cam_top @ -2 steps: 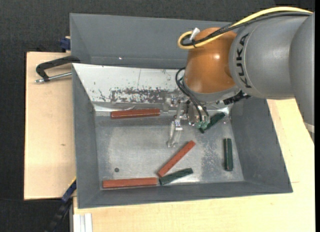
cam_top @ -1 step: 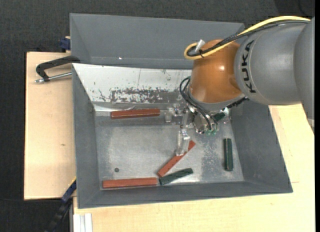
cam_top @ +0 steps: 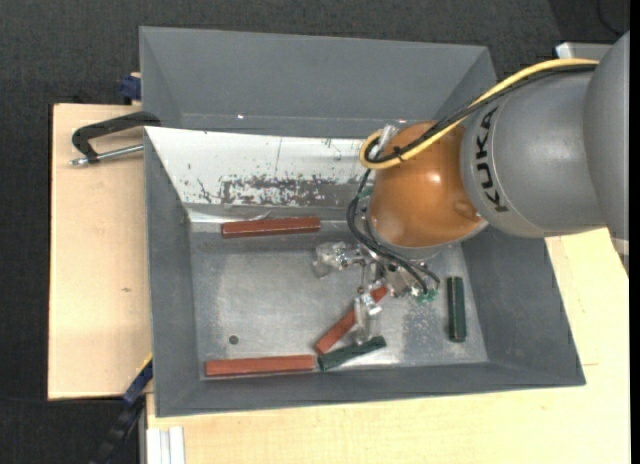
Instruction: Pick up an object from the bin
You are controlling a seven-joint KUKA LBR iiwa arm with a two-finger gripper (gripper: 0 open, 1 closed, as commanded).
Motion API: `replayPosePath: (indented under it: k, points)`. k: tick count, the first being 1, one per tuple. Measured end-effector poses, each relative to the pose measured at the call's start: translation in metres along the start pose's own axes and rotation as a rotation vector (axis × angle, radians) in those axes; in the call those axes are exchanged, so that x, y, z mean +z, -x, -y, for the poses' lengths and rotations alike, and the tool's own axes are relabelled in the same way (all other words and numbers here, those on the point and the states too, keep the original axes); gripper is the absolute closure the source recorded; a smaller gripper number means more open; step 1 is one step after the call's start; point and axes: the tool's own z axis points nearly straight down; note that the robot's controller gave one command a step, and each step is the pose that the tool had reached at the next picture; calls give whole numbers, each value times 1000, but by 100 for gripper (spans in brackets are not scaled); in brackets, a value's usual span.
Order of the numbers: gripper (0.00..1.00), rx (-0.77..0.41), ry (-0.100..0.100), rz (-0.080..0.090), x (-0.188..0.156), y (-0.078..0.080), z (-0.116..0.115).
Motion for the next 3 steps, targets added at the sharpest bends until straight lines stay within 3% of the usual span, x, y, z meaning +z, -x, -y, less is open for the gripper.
replayPosePath:
  k: [1,2,3]
  points:
    - [100,-41,1,-2,6,-35,22]
    - [100,-41,1,-2,6,-35,22]
    - [100,-53,0,3,-142,6,-2]
